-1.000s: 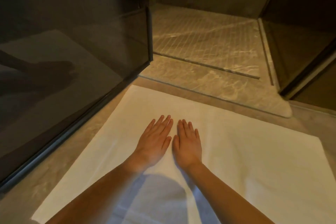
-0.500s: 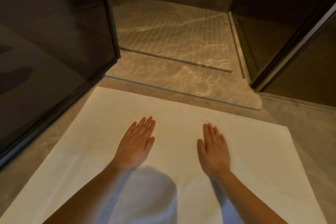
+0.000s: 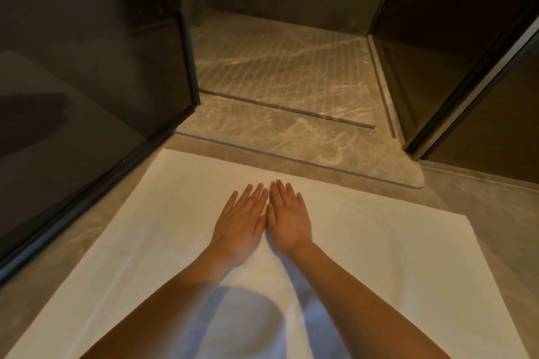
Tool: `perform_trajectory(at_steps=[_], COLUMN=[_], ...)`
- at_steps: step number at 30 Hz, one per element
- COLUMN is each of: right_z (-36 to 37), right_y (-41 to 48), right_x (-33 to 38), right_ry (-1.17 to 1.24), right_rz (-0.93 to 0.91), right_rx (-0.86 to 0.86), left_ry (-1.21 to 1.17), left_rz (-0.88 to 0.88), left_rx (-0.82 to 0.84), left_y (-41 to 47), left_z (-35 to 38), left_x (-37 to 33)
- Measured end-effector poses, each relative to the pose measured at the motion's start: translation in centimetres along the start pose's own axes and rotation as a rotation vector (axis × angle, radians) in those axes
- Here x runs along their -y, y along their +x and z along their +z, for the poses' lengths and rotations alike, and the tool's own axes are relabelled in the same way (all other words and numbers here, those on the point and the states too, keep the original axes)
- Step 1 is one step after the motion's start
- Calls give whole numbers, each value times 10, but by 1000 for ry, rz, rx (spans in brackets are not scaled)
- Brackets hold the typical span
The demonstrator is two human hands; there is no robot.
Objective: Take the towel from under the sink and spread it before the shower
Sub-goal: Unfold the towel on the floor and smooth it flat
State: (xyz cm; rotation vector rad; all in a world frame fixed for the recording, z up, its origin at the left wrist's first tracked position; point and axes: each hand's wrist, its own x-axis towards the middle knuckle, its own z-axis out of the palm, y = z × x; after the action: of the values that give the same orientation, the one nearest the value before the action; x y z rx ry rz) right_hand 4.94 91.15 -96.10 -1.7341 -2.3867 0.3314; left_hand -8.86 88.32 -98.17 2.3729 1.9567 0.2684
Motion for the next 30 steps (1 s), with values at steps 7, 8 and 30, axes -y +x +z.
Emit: perform_trajectory(at_steps=[7, 8, 30], right_z=[7, 3, -53], right_y=[7, 5, -37], right_x=[-48, -63, -154], right_ry=[-22, -23, -181], right_rz=[1, 32, 472], right_rx=[55, 42, 70], left_ry=[22, 23, 77], left_rz=[18, 22, -22], left_rx=[37, 25, 137], left_y=[7, 6, 5], left_z=[17, 18, -4], left_x=[9, 9, -9])
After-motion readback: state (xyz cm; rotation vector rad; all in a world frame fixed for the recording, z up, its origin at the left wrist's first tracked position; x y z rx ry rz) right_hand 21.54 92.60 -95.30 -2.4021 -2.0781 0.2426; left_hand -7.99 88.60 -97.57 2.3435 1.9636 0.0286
